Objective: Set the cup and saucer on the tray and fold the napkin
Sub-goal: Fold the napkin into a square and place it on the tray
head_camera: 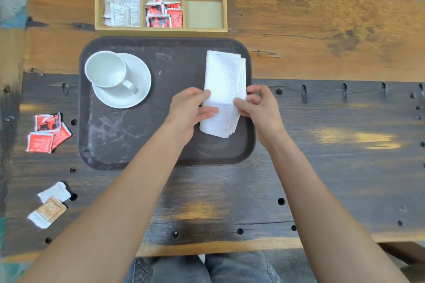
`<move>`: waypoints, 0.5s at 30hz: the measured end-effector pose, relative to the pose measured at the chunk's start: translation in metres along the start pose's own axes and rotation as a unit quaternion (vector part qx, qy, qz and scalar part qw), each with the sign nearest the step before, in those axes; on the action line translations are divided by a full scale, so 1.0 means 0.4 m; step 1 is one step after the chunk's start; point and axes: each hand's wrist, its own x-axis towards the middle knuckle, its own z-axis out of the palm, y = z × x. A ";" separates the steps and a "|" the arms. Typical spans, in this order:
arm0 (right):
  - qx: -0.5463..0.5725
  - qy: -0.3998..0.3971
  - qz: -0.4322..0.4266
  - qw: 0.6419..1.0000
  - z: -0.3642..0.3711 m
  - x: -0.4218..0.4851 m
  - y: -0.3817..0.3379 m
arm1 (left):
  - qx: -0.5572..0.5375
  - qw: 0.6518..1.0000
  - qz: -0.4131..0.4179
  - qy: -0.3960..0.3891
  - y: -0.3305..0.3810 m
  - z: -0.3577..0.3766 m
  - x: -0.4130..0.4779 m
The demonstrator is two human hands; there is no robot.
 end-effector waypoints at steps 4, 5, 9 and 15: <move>0.010 -0.065 -0.009 0.998 -0.009 -0.014 -0.037 | -0.016 0.999 0.035 -0.004 0.020 0.004 -0.021; 0.010 -0.066 -0.013 0.998 -0.005 -0.014 -0.046 | -0.016 0.999 0.044 -0.007 0.025 0.008 -0.024; 0.008 -0.035 -0.031 0.999 0.008 0.001 -0.084 | -0.016 0.995 0.098 -0.027 0.026 0.016 -0.016; -0.016 -0.036 0.019 0.999 0.032 0.005 -0.017 | 0.026 0.991 0.123 0.037 -0.066 0.012 0.021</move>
